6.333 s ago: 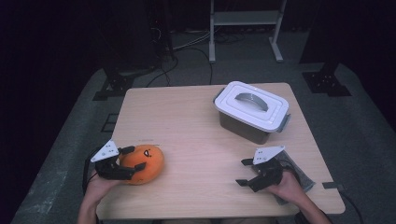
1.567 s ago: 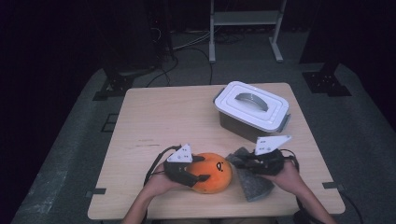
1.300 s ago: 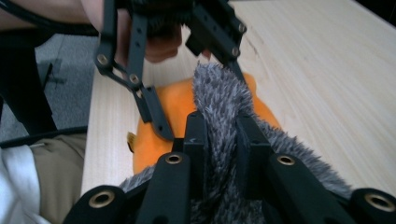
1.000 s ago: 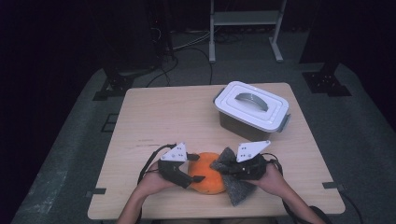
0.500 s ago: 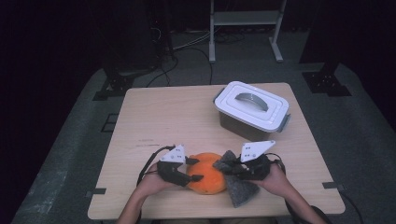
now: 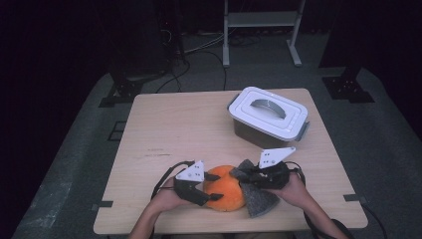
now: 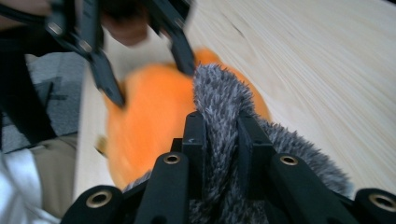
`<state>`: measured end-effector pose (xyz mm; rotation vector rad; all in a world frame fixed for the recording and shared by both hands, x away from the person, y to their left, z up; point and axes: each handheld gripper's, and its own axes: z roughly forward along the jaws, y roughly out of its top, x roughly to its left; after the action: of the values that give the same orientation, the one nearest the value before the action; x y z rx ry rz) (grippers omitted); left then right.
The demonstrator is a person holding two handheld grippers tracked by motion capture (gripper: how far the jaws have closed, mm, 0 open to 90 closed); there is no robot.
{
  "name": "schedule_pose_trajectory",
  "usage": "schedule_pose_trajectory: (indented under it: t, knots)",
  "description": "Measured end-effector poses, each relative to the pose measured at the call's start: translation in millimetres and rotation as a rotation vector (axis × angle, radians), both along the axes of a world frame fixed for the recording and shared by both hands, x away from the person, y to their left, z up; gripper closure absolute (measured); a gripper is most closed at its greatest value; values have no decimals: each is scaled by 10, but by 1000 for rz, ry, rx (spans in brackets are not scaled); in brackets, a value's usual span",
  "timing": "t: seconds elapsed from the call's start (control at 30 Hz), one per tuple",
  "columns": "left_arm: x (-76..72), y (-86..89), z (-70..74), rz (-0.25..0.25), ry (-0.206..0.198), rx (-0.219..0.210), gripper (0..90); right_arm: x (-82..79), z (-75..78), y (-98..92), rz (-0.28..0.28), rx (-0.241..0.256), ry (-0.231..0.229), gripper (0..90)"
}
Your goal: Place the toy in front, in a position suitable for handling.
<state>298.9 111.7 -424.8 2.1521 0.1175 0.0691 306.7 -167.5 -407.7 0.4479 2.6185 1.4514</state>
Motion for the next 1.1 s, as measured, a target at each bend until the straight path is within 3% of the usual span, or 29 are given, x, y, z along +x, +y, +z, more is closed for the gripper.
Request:
schedule_pose_trajectory:
  t: [0.17, 0.23, 0.27, 0.3, 0.33, 0.47, 0.7, 0.73, 0.83, 0.9, 1.0, 1.1]
  knots:
    - [-8, -6, -13, -22, 3, 2, 416, -7, -3, 84, 22, 0, -7, 746]
    - [6, 3, -12, -27, 4, 4, 416, 84, -37, 21, -2, 9, 23, 747]
    - [10, 9, -13, -26, 7, 3, 416, 144, -65, -41, -42, -14, 21, 748]
    - [10, 9, -13, -26, 7, 3, 415, 144, -65, -41, -42, -14, 21, 748]
    - [8, 12, -19, -24, 8, -2, 415, 183, -100, -113, -57, -10, 49, 748]
    - [-1, -2, -16, -21, -3, 2, 413, 163, -108, -136, -54, -4, 59, 748]
    - [29, -5, -29, 44, 1, 9, 411, -94, 16, 93, 67, 30, 10, 739]
    - [30, -4, -28, 52, -1, 11, 410, -137, 21, 119, 78, 14, -10, 738]
    - [40, -11, -6, 80, 1, 2, 397, -120, 1, 94, 66, 5, -13, 743]
    - [56, 13, 39, 72, 11, -21, 359, -74, -24, 52, 46, -9, -10, 746]
    - [68, 75, 83, 16, 27, -23, 275, 10, -73, -51, 6, -12, -5, 745]
    - [82, 102, 73, 2, 42, -21, 273, 44, -97, -91, -11, -17, -1, 744]
